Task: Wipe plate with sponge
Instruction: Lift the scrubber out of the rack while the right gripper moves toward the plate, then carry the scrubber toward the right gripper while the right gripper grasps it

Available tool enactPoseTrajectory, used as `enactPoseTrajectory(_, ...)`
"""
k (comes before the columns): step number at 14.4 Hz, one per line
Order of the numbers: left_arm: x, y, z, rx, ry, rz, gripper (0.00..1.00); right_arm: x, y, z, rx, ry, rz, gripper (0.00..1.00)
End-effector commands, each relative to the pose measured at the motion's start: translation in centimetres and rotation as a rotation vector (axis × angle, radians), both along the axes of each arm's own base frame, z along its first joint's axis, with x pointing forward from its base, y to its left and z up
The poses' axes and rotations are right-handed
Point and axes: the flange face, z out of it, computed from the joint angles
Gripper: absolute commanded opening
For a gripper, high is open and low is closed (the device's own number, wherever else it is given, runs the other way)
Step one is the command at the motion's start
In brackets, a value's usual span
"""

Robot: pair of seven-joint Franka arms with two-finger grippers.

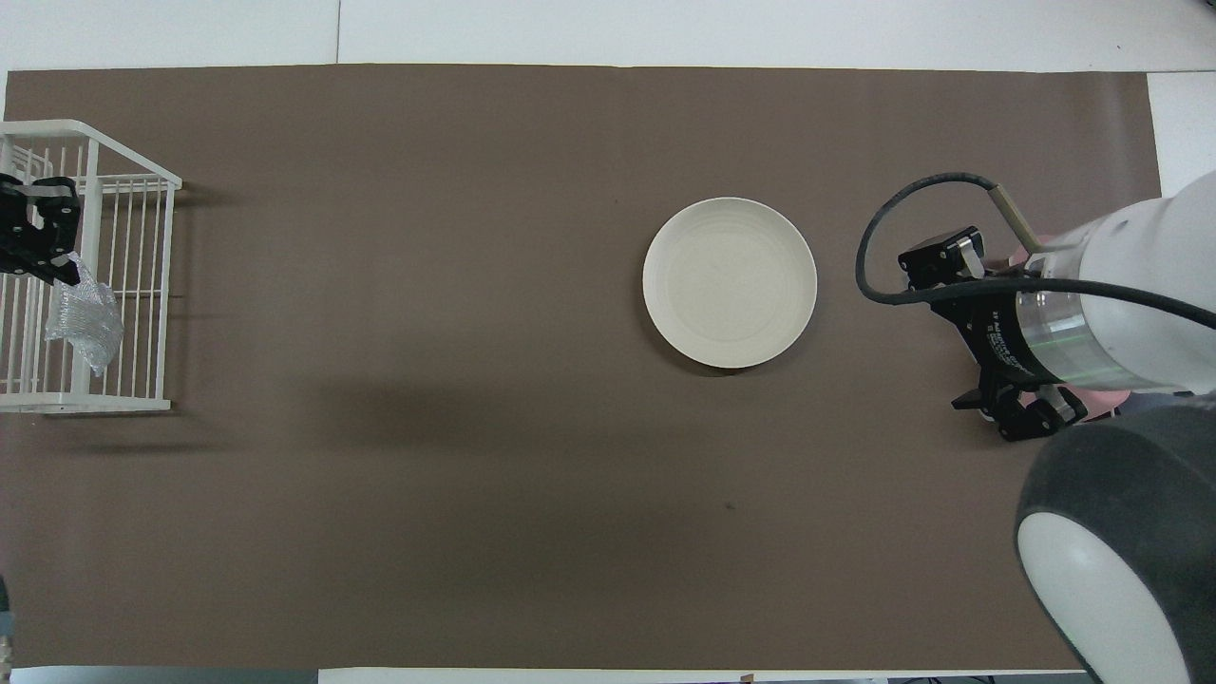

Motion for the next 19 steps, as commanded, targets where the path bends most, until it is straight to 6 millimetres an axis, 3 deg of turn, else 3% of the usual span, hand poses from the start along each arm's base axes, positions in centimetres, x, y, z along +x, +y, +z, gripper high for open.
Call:
enactPoseTrajectory(1,-2.3,2.7,3.7,-0.247,-0.036,0.138,0.00,-1.3,-0.5,-0.4,0.000,0.050,0.027,1.00)
enactPoseTrajectory(5,-4.1,5.3,3.4,-0.560,-0.033,0.229,0.00,-1.4,-0.2,-0.1,0.002,0.050,-0.041,1.00)
enactPoseTrajectory(9,-8.0,4.1,-1.5,-0.805,-0.059,0.310,0.00,-1.7,1.9,0.3,0.029,0.050,-0.188,1.00)
enactPoseTrajectory(11,-11.2,3.1,-4.6,-0.951,-0.112,0.321,0.00,-1.6,3.2,0.8,0.043,0.019,-0.210,1.00)
enactPoseTrajectory(13,-13.9,-0.6,-7.1,-1.040,-0.132,0.305,0.00,-1.7,5.4,1.2,0.068,-0.028,-0.257,1.00)
enactPoseTrajectory(16,-15.7,-3.3,-9.1,-1.127,-0.130,0.281,0.00,-2.3,8.4,1.4,0.111,-0.045,-0.331,1.00)
enactPoseTrajectory(19,-17.0,-5.1,-11.2,-1.236,-0.110,0.204,0.00,-3.7,14.4,1.2,0.169,-0.084,-0.420,1.00)
